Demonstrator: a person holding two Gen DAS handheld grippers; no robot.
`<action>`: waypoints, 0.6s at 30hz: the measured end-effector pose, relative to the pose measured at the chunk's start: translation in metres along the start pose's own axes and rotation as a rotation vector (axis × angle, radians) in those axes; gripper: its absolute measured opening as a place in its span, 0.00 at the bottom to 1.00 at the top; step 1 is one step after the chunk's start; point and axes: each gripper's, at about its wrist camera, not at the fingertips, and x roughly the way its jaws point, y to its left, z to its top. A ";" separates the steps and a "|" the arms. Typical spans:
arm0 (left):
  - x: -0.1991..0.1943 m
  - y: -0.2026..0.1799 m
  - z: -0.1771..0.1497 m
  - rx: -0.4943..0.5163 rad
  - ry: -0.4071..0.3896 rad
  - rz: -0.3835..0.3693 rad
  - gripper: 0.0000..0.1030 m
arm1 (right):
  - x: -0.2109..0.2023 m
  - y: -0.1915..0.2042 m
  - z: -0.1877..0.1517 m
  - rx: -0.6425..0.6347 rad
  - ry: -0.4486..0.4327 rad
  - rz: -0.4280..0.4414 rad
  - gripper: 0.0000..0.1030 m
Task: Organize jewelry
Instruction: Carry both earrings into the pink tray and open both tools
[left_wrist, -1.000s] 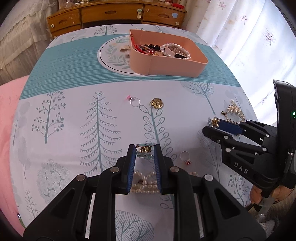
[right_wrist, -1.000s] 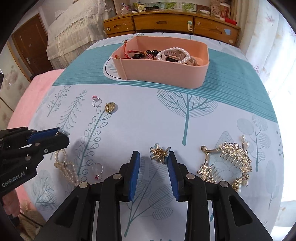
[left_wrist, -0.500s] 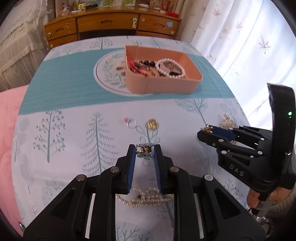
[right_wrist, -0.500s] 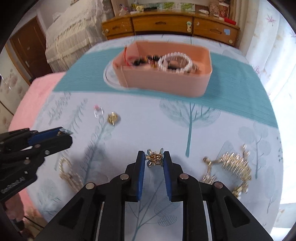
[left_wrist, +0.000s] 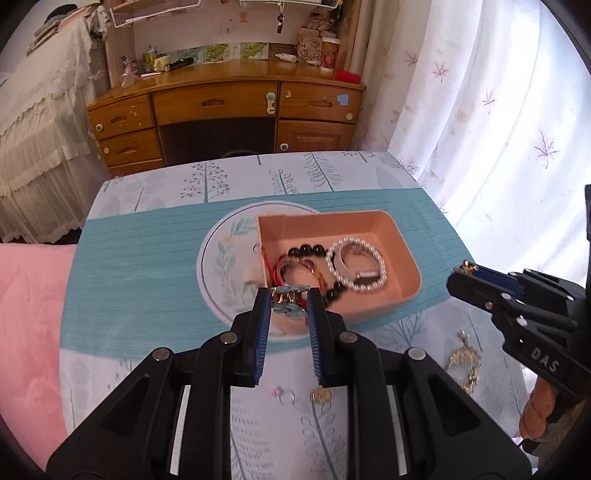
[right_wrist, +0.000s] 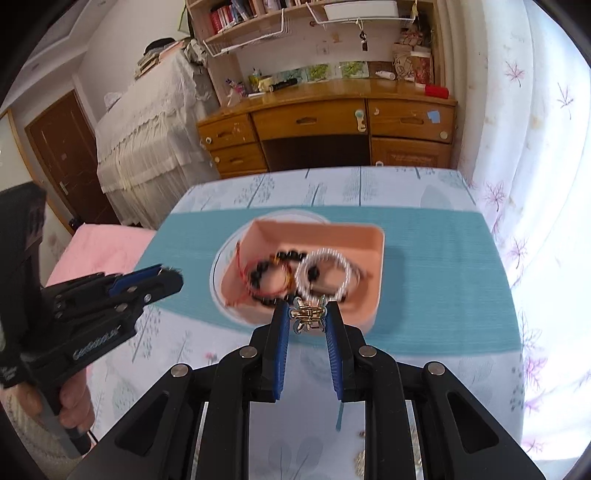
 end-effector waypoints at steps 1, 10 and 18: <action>0.006 0.001 0.007 -0.001 0.003 -0.003 0.17 | 0.001 -0.002 0.006 0.002 -0.005 -0.002 0.19; 0.105 -0.009 0.017 0.025 0.168 -0.029 0.17 | 0.029 -0.021 0.032 0.046 0.014 0.013 0.19; 0.142 -0.018 0.010 0.044 0.216 -0.003 0.17 | 0.067 -0.020 0.030 0.027 0.027 -0.001 0.19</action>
